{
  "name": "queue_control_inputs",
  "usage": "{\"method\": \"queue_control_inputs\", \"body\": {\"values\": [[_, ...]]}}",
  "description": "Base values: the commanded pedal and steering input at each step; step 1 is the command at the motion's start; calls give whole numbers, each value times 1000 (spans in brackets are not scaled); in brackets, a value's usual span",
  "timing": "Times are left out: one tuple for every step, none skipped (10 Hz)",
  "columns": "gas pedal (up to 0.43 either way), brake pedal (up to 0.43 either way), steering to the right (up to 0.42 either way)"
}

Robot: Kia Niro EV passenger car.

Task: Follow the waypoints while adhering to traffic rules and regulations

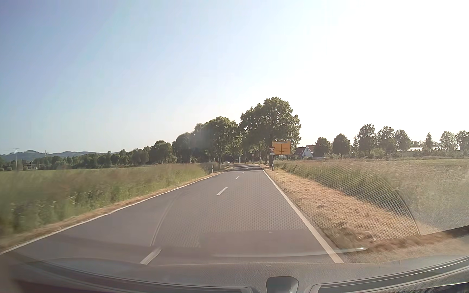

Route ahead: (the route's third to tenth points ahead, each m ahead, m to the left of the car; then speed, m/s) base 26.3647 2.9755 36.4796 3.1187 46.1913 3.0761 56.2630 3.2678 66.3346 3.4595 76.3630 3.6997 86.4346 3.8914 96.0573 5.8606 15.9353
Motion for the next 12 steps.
{"method": "queue_control_inputs", "body": {"values": [[157, 6, 2], [157, 6, -2], [157, 6, -3], [157, 6, -4], [169, 6, -5], [169, 6, -5], [169, 6, -4], [169, 6, -4], [169, 6, -3], [169, 6, 1], [169, 6, 5], [169, 6, 6]]}}
